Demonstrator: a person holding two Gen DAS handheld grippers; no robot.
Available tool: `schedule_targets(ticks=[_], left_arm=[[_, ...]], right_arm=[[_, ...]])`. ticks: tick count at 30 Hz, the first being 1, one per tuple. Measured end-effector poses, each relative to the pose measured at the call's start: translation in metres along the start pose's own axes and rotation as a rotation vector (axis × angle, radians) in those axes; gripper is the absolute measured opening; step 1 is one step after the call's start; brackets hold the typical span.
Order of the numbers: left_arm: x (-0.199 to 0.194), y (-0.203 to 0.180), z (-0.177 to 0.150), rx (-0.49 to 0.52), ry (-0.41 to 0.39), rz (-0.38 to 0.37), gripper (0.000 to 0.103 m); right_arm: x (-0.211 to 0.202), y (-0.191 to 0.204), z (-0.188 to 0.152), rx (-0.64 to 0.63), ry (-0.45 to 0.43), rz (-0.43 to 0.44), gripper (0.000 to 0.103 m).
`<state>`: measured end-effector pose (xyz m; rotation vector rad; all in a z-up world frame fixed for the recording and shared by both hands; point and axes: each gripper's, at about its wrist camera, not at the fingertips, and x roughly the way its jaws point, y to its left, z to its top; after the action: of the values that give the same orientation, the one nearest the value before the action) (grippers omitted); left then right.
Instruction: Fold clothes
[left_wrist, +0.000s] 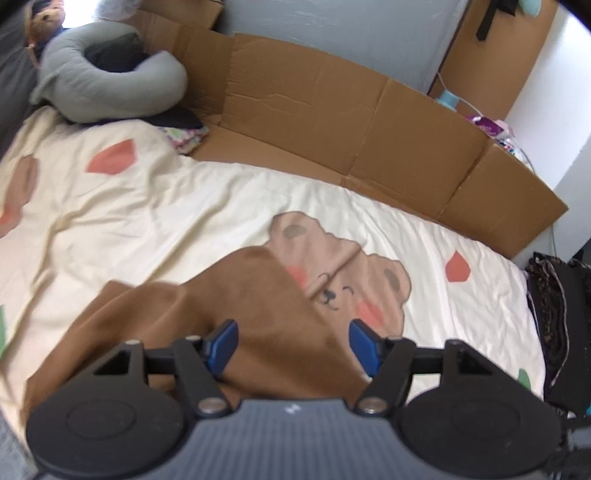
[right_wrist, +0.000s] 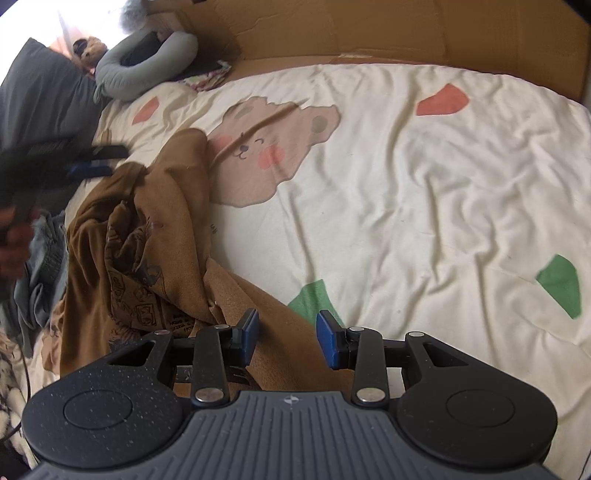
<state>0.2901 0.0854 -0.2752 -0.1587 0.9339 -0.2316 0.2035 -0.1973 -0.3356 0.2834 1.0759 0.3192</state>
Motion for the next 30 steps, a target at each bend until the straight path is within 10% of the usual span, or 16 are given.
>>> schedule_targets(ticks=[12, 15, 17, 19, 30], left_arm=[[0.065, -0.017, 0.004, -0.009, 0.045, 0.147, 0.066], [0.071, -0.012, 0.0, -0.012, 0.059, 0.158, 0.049], [0.074, -0.008, -0.003, -0.018, 0.075, 0.162, 0.014], [0.071, -0.001, -0.004, -0.034, 0.076, 0.182, 0.0], [0.019, 0.01, -0.013, -0.141, -0.006, 0.076, 0.0]], right_arm=[[0.027, 0.009, 0.006, -0.035, 0.014, 0.032, 0.041], [0.031, 0.014, 0.011, -0.061, 0.009, 0.046, 0.041], [0.033, 0.017, 0.014, -0.075, 0.007, 0.054, 0.041], [0.035, 0.02, 0.017, -0.082, 0.006, 0.066, 0.041], [0.033, 0.028, 0.019, -0.075, 0.015, 0.172, 0.041]])
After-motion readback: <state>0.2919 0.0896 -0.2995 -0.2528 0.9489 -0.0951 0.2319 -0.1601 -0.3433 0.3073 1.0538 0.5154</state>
